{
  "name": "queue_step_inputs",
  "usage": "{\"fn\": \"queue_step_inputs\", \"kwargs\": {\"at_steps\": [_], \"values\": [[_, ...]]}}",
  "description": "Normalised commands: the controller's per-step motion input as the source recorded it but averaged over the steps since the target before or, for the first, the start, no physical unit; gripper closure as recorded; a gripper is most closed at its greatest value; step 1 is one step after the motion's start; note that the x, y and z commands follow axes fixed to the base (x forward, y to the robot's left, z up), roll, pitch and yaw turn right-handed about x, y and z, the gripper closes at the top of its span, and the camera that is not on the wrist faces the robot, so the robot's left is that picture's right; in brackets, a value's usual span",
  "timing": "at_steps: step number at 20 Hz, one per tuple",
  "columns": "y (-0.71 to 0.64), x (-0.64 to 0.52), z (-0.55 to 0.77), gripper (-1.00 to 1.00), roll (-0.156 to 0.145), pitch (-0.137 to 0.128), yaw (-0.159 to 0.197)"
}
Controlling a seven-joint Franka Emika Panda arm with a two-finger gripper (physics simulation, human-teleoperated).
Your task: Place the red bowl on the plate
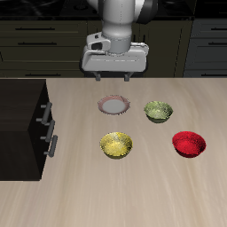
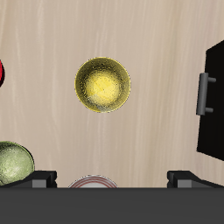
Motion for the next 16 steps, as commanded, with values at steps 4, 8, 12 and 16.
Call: {"fn": "queue_step_inputs", "kwargs": {"at_steps": [4, 8, 12, 16], "values": [[0.04, 0.2, 0.06, -1.0, 0.007, 0.005, 0.012], [-0.04, 0.16, 0.05, -1.0, -0.026, -0.008, -0.005], [0.0, 0.21, 0.06, -1.0, 0.012, 0.01, 0.026], [-0.01, 0.21, -0.02, -1.0, 0.008, 0.014, -0.019]]}}
